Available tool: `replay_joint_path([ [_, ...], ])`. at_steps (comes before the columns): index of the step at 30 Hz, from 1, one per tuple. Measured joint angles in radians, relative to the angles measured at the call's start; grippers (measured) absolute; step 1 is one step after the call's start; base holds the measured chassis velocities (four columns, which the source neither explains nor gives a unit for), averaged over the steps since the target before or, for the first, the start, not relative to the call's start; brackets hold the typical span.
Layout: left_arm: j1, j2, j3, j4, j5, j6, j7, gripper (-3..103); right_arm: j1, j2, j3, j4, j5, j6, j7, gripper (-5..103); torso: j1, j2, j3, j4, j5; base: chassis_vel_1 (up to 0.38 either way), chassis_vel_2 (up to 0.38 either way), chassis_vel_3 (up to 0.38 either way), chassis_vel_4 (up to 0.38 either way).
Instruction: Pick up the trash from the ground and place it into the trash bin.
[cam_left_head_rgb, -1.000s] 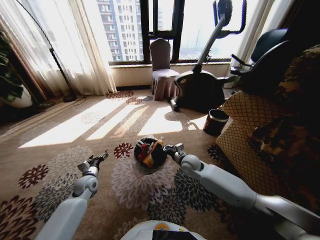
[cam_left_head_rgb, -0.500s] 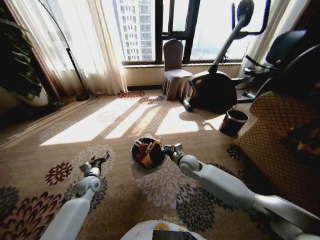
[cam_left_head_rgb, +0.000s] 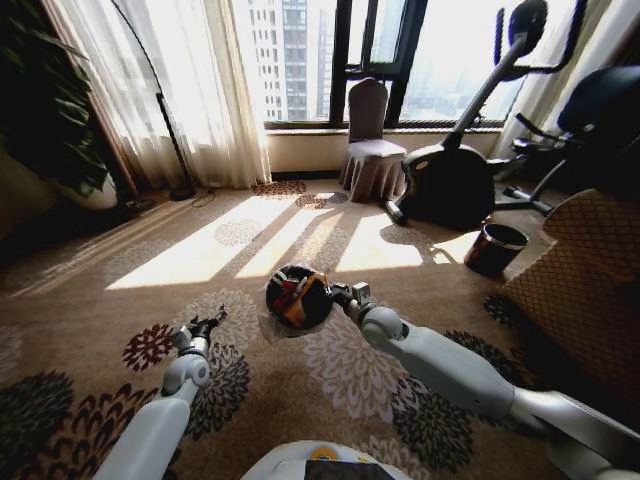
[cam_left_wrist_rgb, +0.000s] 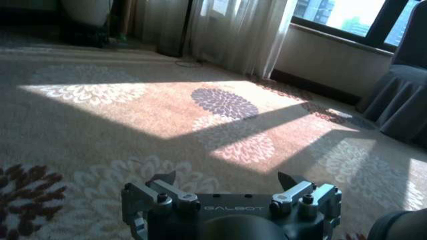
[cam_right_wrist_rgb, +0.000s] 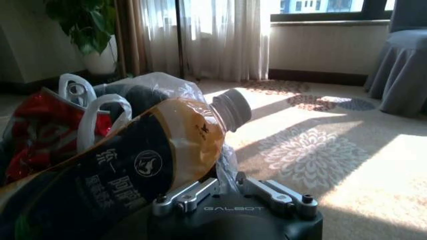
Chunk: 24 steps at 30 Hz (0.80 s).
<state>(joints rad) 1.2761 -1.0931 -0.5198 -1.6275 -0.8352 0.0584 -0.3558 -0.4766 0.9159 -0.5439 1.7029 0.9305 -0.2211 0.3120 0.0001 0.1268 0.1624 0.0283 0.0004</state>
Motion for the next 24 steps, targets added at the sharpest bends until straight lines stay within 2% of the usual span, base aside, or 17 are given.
replay_joint_path([
  [3, 0.000, 0.000, 0.001, 0.005, 0.000, -0.002, 0.000, 100, 0.001, -0.006, 0.000, 0.002, 0.001, -0.001, -0.002, 0, 0.000, 0.000, 0.000, 0.0000, -0.0004, -0.010, -0.082, -0.049, 0.066],
  [6, 0.004, 0.002, 0.008, 0.012, 0.004, -0.004, 0.000, 100, 0.004, -0.009, 0.008, 0.002, 0.002, -0.002, -0.007, 0, 0.000, 0.000, 0.000, 0.0019, -0.0005, 0.101, -0.068, -0.103, 0.071],
  [12, 0.000, 0.005, 0.008, 0.012, 0.004, -0.001, -0.006, 100, 0.006, -0.019, 0.011, 0.002, 0.004, -0.003, -0.011, 0, 0.000, 0.000, 0.000, 0.0011, -0.0004, 0.176, -0.115, -0.160, 0.156],
  [24, 0.002, 0.008, -0.038, 0.048, 0.015, -0.006, -0.039, 100, -0.003, -0.006, 0.011, 0.005, 0.007, -0.004, -0.008, 0, 0.000, 0.000, 0.000, 0.0012, -0.0004, 0.279, -0.292, -0.291, 0.292],
])
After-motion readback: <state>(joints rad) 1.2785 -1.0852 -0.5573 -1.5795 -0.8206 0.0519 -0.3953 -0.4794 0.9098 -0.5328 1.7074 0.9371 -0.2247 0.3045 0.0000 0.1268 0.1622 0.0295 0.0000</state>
